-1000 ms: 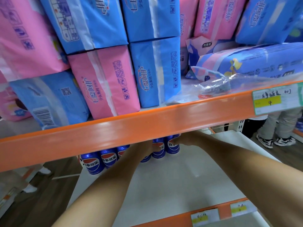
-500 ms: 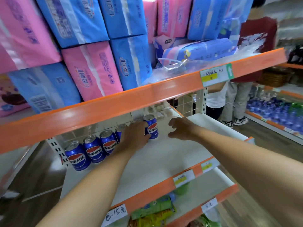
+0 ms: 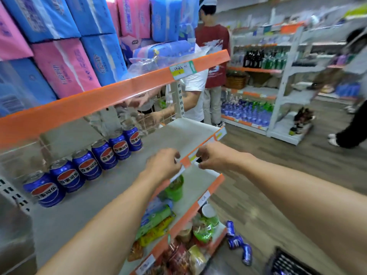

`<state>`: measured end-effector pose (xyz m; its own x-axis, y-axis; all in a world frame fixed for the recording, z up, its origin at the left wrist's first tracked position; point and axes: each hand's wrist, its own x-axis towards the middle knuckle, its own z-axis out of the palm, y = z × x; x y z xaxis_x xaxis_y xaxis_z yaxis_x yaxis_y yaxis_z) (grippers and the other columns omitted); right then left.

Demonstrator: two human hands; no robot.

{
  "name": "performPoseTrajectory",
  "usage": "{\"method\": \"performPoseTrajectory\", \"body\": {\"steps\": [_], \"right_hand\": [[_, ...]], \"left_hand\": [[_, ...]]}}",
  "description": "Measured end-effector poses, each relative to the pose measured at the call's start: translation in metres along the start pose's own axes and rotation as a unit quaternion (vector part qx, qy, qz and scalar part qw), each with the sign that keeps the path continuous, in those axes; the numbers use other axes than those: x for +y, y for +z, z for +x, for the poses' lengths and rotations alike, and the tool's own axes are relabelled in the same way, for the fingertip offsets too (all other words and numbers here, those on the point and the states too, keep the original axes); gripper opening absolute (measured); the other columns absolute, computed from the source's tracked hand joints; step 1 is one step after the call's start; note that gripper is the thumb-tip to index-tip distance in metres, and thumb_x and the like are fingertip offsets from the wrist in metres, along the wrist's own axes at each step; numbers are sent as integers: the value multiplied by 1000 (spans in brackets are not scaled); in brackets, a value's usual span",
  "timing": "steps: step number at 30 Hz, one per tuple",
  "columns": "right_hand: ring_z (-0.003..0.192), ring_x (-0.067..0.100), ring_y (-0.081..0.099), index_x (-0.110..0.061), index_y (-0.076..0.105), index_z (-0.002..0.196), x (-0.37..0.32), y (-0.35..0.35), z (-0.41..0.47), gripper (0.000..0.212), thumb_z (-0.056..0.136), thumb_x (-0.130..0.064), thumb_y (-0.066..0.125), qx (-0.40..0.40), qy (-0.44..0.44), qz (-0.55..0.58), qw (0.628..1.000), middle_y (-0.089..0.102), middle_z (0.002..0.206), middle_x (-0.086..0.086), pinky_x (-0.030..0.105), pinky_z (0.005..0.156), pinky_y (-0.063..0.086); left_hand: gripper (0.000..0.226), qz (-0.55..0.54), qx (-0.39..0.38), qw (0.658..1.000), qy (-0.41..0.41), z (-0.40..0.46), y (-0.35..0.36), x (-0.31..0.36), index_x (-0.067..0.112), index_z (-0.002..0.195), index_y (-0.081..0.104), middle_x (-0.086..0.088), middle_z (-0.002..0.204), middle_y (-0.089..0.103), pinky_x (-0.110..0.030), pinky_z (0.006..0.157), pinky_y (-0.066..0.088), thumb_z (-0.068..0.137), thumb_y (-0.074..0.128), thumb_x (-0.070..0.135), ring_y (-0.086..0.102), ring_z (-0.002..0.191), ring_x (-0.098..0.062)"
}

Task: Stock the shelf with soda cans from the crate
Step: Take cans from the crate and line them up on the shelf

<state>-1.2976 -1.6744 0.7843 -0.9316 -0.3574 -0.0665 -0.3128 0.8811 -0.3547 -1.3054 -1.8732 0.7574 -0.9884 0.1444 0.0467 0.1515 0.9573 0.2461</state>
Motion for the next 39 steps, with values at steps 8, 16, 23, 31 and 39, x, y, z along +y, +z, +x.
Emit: {"method": "performPoseTrajectory", "body": {"steps": [8,16,23,31,39], "right_hand": [[101,19,64,-19,68,116,31,-5,-72,35,83,-29,69,-23,68,-26,997,69,110,-1,33,87,54],[106,19,63,-20,65,125,76,3,-118,41,86,-33,70,-44,88,-35,994,68,117,1,26,86,48],[106,18,63,-21,64,126,152,1,-138,43,86,-37,70,-72,70,-43,994,67,119,0,26,87,48],[112,21,62,-20,61,131,235,4,-146,47,86,-34,68,-127,-8,-72,989,66,123,4,28,91,49],[113,22,61,-20,58,135,258,24,-169,50,87,-35,66,-198,-76,-81,974,63,128,3,27,89,48]], "left_hand": [[29,16,-41,998,53,-21,20,61,36,114,64,7,114,69,-34,86,52,85,59,37,63,109,-22],[30,5,-59,993,98,-30,59,120,29,116,65,3,116,69,-33,84,52,90,58,41,64,106,-23],[27,-9,-86,995,58,-33,105,185,30,114,65,4,115,70,-34,82,54,88,57,35,65,107,-23],[27,-22,-76,994,-78,-52,140,248,31,108,66,3,110,71,-34,80,55,84,58,40,66,104,-25],[27,-7,-65,981,-185,-114,158,255,28,99,69,6,103,72,-32,71,53,87,57,48,66,94,-21]]}}
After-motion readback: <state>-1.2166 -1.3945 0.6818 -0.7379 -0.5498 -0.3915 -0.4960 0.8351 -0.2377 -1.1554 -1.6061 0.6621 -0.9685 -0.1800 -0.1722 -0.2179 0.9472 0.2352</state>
